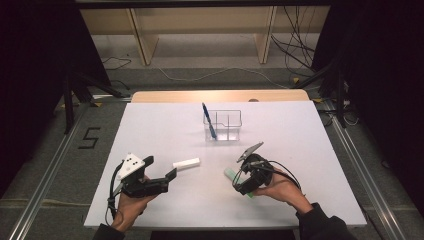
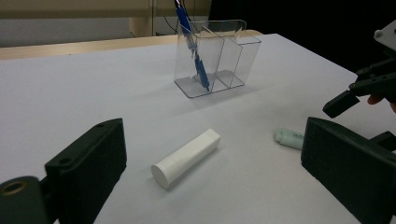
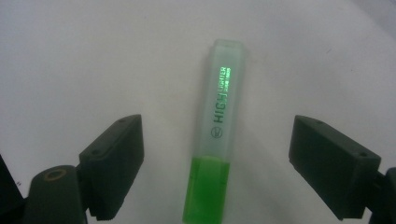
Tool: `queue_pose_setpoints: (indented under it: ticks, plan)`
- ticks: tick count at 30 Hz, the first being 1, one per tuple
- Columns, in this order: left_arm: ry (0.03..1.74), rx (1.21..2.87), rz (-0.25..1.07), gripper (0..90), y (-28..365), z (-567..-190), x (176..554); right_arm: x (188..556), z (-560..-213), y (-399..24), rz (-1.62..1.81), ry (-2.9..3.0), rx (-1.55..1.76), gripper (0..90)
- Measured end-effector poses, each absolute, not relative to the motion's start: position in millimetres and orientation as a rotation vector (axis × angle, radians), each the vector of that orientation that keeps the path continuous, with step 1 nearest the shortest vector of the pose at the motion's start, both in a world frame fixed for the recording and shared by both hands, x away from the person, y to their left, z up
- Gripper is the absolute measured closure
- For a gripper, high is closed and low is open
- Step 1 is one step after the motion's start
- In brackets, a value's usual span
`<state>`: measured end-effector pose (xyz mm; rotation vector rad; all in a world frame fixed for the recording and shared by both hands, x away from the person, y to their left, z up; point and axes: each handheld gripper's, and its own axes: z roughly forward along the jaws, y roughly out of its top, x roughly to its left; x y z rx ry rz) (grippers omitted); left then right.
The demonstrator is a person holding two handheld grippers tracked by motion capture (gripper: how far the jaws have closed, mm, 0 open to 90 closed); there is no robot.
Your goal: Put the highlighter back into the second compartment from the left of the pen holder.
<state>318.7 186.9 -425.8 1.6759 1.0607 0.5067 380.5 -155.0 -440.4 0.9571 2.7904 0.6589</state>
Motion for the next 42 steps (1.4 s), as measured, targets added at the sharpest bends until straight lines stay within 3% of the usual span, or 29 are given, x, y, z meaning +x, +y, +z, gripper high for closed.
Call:
queue_pose_setpoints:
  ticks: [14, 27, 42]
  plan:
    - [1.049, 1.685, 0.508, 6.2, 185, -426, 319, 380, -447, -156, 0.530, 2.838, 0.961, 26.7]
    - [1.048, 1.686, 0.507, 6.2, 185, -427, 319, 383, -454, -152, 0.443, 2.876, 0.964, 43.8]
    - [1.047, 1.687, 0.512, 6.2, 185, -427, 319, 385, -458, -143, 0.372, 2.901, 0.942, 54.9]
